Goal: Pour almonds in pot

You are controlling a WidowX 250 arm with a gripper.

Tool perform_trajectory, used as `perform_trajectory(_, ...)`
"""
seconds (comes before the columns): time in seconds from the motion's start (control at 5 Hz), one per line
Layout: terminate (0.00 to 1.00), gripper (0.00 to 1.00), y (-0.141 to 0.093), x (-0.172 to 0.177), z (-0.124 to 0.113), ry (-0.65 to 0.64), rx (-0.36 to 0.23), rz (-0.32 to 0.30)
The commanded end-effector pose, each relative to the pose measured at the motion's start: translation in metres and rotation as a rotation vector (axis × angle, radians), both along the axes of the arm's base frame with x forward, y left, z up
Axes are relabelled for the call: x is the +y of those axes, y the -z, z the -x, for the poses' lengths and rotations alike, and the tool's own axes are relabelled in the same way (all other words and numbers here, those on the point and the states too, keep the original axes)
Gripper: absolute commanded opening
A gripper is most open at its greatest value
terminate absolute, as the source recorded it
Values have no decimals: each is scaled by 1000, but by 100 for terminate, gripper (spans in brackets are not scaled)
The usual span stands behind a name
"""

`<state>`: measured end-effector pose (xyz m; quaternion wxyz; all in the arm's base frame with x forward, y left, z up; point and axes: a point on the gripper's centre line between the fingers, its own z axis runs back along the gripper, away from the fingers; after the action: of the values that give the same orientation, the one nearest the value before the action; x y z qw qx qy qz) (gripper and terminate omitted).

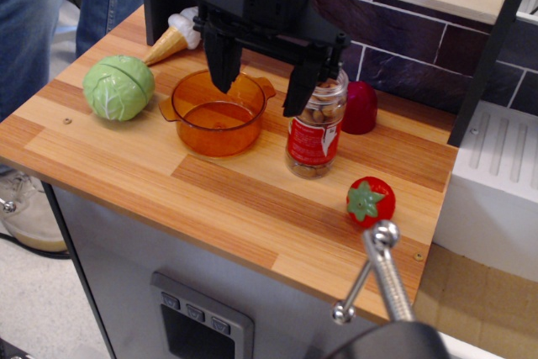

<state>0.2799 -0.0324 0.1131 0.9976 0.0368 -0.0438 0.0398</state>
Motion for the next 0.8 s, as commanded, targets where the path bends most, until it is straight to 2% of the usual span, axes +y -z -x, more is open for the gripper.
perform_trajectory(0.0,0,100,0,0,0,0,0,0)
perform_trajectory(0.2,0,100,-11,-17,-8,177,0,-73)
perform_trajectory(0.4,0,100,-23,-31,-12,361,16,-96)
perform_trajectory(0.6,0,100,-33,-54,-19,610,-11,-143)
